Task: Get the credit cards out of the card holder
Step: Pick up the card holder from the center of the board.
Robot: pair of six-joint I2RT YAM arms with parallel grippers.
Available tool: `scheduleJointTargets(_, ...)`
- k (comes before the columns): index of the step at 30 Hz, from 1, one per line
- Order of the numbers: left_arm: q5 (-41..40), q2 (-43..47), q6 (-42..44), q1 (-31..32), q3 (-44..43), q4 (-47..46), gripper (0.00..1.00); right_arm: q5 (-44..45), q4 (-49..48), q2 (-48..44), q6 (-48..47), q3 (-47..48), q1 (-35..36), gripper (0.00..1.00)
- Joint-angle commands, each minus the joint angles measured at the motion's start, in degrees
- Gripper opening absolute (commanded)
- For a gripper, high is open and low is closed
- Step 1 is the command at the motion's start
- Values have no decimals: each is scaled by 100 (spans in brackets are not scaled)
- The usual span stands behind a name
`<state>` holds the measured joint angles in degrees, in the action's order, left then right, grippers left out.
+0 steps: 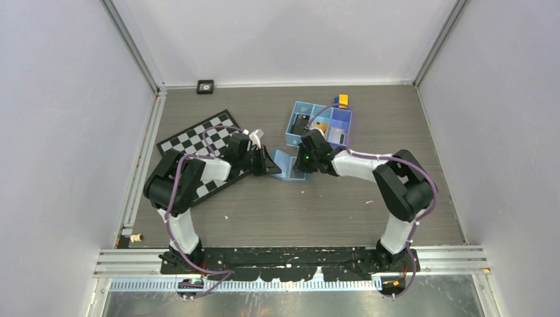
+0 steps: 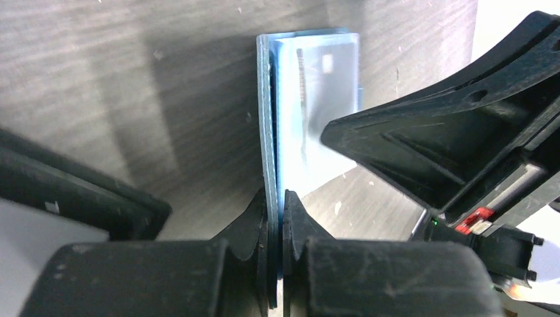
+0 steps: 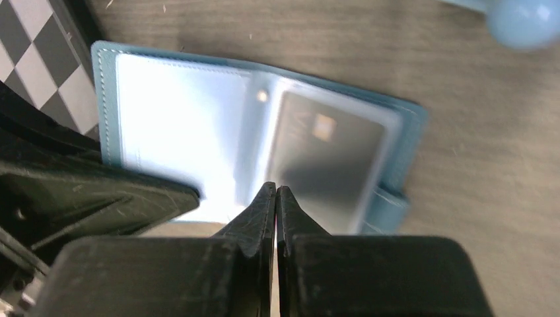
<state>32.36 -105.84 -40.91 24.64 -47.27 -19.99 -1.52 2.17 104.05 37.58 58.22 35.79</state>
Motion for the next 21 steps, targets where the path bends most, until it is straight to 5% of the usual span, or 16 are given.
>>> scheduleJointTargets(1, 85, 850, -107, -21, 391, -456, 0, 412, 52, -1091, -140, -394, -92, 11)
scheduleJointTargets(8, 194, 1918, -343, -54, 952, -1020, 0, -102, -762, -2466, 8, -1310, -454, 84)
scheduleJointTargets(21, 142, 2472, -1748, -44, 761, -2029, 0, -1774, -3162, -3331, 1103, -2591, -1164, 91)
